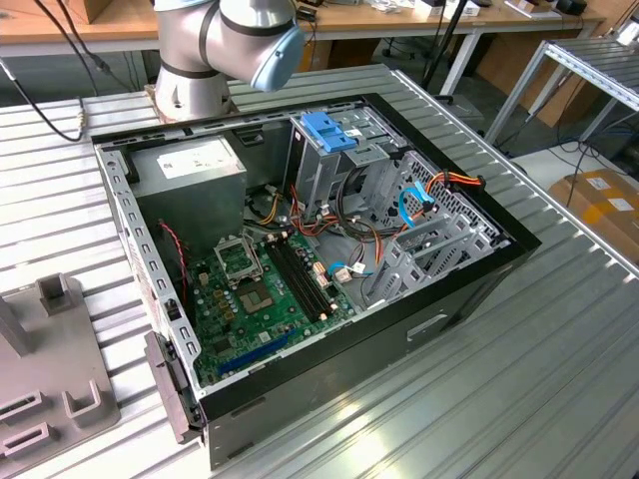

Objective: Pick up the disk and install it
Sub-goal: 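Reach for the disk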

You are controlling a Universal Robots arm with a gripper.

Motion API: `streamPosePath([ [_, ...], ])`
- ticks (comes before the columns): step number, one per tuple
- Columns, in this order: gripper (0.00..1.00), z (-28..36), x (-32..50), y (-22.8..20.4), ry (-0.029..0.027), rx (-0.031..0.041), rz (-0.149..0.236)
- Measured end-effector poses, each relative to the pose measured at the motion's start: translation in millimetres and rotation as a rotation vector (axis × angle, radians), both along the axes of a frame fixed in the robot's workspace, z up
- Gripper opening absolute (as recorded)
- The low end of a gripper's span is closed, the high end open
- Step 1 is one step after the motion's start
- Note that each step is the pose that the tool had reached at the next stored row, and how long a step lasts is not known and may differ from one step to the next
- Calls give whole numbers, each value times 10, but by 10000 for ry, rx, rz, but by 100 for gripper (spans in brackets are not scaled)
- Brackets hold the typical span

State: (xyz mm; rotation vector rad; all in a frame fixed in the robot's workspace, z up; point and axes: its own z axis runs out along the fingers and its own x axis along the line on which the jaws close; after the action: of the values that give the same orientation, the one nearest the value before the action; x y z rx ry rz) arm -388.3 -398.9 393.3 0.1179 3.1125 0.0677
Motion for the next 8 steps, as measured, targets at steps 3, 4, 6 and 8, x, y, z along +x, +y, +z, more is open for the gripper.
streamPosePath([
  [3,11,0,-75,0,1,-1,-1],
  [4,11,0,-99,0,0,-1,-1],
  [6,11,1,-131,0,1,-1,-1],
  [8,11,0,-162,0,0,0,-1],
])
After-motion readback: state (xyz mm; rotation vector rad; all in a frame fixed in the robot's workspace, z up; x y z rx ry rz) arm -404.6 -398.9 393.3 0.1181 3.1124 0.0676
